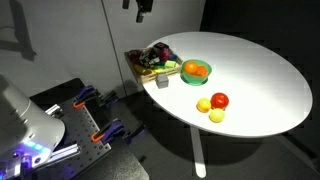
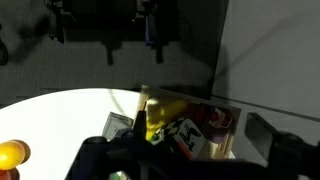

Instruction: Put the lemon in the green bowl

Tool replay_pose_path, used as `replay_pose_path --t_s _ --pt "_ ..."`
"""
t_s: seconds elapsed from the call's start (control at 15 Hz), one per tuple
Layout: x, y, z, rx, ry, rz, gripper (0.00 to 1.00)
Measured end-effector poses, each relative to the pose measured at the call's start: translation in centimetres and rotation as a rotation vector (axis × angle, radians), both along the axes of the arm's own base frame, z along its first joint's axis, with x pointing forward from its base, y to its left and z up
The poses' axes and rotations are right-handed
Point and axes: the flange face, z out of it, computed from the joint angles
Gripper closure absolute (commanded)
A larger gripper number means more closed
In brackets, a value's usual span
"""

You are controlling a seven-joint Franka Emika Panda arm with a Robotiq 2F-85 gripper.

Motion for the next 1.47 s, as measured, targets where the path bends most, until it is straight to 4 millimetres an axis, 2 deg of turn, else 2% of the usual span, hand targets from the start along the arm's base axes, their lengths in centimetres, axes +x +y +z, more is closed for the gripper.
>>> replay_pose_path --t_s 0.4,0.67,0.93,1.47 --pt "0.0 0.0 0.0 0.0 -0.001 0.0 0.0" --pt "0.3 -0.4 -0.6 -0.02 -0.003 -0.002 0.0" --pt "1.2 -2.5 -2.1 -0.068 -0.014 -0.029 0.0" --pt "3.5 -7.9 -5.8 -0.188 -0.088 -0.141 0.0"
